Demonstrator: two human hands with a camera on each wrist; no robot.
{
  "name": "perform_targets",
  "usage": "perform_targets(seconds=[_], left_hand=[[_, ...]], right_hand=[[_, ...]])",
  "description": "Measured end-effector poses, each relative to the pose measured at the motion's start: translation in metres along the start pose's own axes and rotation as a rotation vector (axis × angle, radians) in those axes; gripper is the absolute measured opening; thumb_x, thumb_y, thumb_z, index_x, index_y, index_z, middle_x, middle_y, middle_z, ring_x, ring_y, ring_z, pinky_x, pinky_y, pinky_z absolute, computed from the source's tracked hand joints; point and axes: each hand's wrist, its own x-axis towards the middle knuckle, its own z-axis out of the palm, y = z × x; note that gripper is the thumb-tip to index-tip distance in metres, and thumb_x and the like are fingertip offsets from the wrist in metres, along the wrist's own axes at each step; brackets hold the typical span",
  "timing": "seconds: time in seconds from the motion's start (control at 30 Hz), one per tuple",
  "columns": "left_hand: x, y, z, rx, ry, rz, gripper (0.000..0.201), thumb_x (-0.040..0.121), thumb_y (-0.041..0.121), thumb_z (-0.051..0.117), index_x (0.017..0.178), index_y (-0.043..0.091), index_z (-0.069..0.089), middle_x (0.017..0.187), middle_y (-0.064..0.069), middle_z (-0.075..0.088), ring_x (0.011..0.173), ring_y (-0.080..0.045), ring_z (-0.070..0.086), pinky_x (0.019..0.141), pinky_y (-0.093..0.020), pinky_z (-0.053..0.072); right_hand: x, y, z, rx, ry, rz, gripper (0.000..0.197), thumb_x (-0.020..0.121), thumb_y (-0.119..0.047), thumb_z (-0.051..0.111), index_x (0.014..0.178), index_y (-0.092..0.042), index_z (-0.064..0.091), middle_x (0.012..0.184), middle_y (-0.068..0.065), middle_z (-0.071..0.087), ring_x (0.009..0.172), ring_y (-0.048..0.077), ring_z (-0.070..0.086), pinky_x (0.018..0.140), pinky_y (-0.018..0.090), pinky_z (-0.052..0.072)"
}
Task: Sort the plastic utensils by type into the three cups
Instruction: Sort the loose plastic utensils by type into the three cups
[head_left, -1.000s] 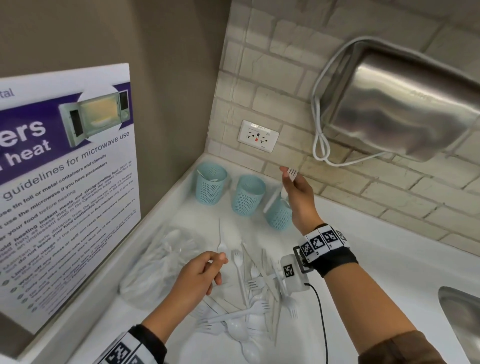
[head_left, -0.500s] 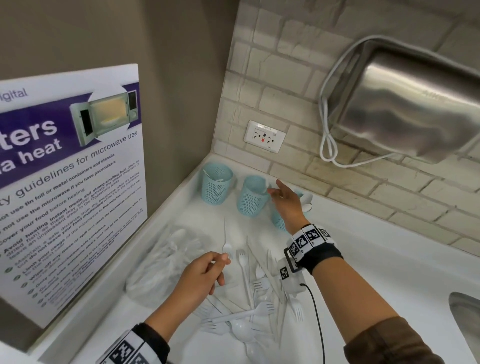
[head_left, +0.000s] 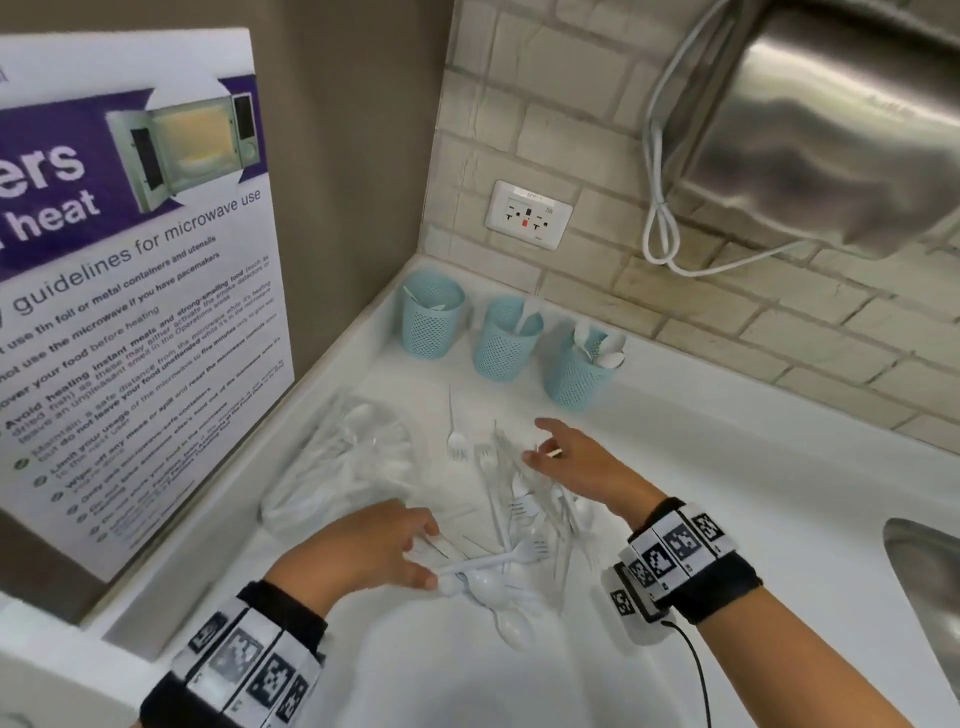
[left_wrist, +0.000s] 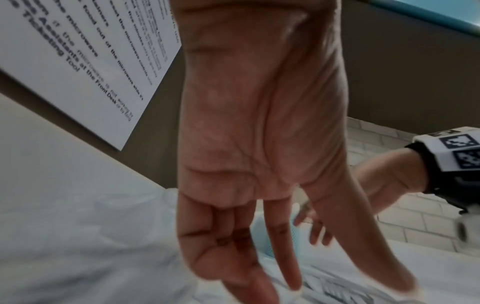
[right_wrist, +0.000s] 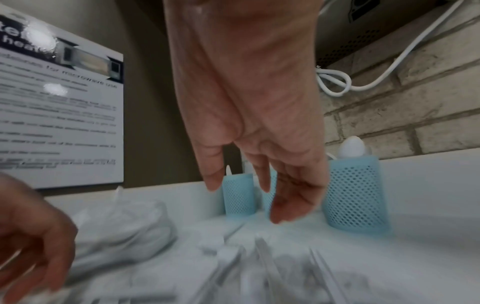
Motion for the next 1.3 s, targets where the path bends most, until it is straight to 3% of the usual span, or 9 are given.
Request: perform_targets(seconds=[0.1, 0.2, 0.3, 0.47, 0.7, 0.83, 0.9, 1.17, 1.3], left_hand=[[-0.005, -0.003, 0.008, 0.129, -0.074, -0.063, 0.073, 0.075, 0.047, 0.072, 0.138, 0.035, 0.036, 0.131, 0.003, 0.038, 0.119, -0.016, 0.046, 0.097, -0.029, 0.043], [-0.005, -0.006, 0.017, 0.219, -0.099, -0.12, 0.092, 0.072, 0.044, 0.076, 0.145, 0.036, 0.021, 0.139, -0.002, 0.027, 0.125, -0.022, 0.042, 0.1, -0.035, 0.044], [-0.003, -0.007, 0.025, 0.25, -0.092, -0.142, 0.099, 0.071, 0.033, 0.079, 0.146, 0.037, 0.015, 0.137, -0.006, 0.024, 0.119, -0.025, 0.049, 0.1, -0.035, 0.045], [0.003, 0.0, 0.033, 0.157, -0.036, -0.11, 0.087, 0.08, 0.016, 0.069, 0.147, 0.034, 0.016, 0.132, -0.007, 0.026, 0.103, -0.024, 0.059, 0.083, -0.027, 0.049], [0.004, 0.006, 0.031, 0.021, -0.018, -0.037, 0.075, 0.089, 0.019, 0.059, 0.148, 0.032, 0.015, 0.132, -0.006, 0.028, 0.088, -0.015, 0.048, 0.075, -0.019, 0.041], [0.001, 0.01, 0.029, 0.004, -0.015, -0.023, 0.068, 0.091, 0.032, 0.057, 0.148, 0.031, 0.02, 0.133, -0.004, 0.029, 0.107, -0.017, 0.052, 0.09, -0.023, 0.045], [0.0, 0.011, 0.027, 0.021, -0.009, -0.022, 0.064, 0.092, 0.037, 0.054, 0.147, 0.03, 0.022, 0.134, -0.003, 0.03, 0.11, -0.017, 0.052, 0.094, -0.025, 0.045], [-0.005, 0.016, 0.02, 0.059, 0.121, -0.024, 0.051, 0.095, 0.045, 0.044, 0.142, 0.029, 0.033, 0.133, -0.002, 0.037, 0.11, -0.016, 0.053, 0.088, -0.026, 0.045], [0.0, 0.027, 0.018, -0.023, 0.265, 0.05, 0.057, 0.094, 0.045, 0.047, 0.145, 0.03, 0.025, 0.14, -0.002, 0.032, 0.124, -0.017, 0.042, 0.1, -0.031, 0.042]], right_hand=[[-0.001, 0.032, 0.021, -0.295, -0.037, 0.19, 0.086, 0.088, -0.061, 0.05, 0.152, -0.019, 0.012, 0.149, 0.018, 0.029, 0.136, 0.035, 0.034, 0.11, 0.045, 0.033], [0.001, 0.055, 0.036, -0.359, 0.052, 0.371, 0.098, 0.081, -0.07, 0.05, 0.15, -0.014, 0.009, 0.146, 0.023, 0.03, 0.134, 0.04, 0.033, 0.109, 0.05, 0.032], [-0.002, 0.064, 0.046, -0.37, 0.023, 0.398, 0.104, 0.079, -0.073, 0.052, 0.151, -0.014, 0.005, 0.147, 0.022, 0.026, 0.135, 0.04, 0.029, 0.109, 0.048, 0.031], [-0.012, 0.053, 0.06, -0.365, 0.003, 0.259, 0.086, 0.085, -0.053, 0.061, 0.15, -0.024, 0.011, 0.14, 0.014, 0.026, 0.13, 0.035, 0.028, 0.106, 0.046, 0.034], [-0.018, 0.04, 0.064, -0.179, -0.076, 0.22, 0.049, 0.094, -0.027, 0.052, 0.136, -0.017, 0.027, 0.125, 0.015, 0.043, 0.11, 0.032, 0.052, 0.09, 0.036, 0.045], [-0.023, 0.036, 0.063, -0.121, -0.113, 0.193, 0.02, 0.098, -0.016, 0.04, 0.117, -0.011, 0.036, 0.088, 0.003, 0.051, 0.072, 0.015, 0.051, 0.058, 0.023, 0.039], [-0.026, 0.033, 0.063, -0.108, -0.109, 0.184, 0.007, 0.1, -0.017, 0.035, 0.105, -0.013, 0.037, 0.079, -0.002, 0.047, 0.065, 0.009, 0.043, 0.055, 0.021, 0.034], [-0.034, 0.021, 0.058, -0.07, -0.052, 0.123, 0.019, 0.103, -0.023, 0.034, 0.087, -0.015, 0.04, 0.078, -0.002, 0.045, 0.063, 0.008, 0.039, 0.055, 0.021, 0.032], [-0.034, 0.014, 0.054, -0.079, 0.026, 0.076, 0.024, 0.104, -0.028, 0.035, 0.083, -0.015, 0.039, 0.075, -0.003, 0.042, 0.063, 0.008, 0.038, 0.054, 0.022, 0.03]])
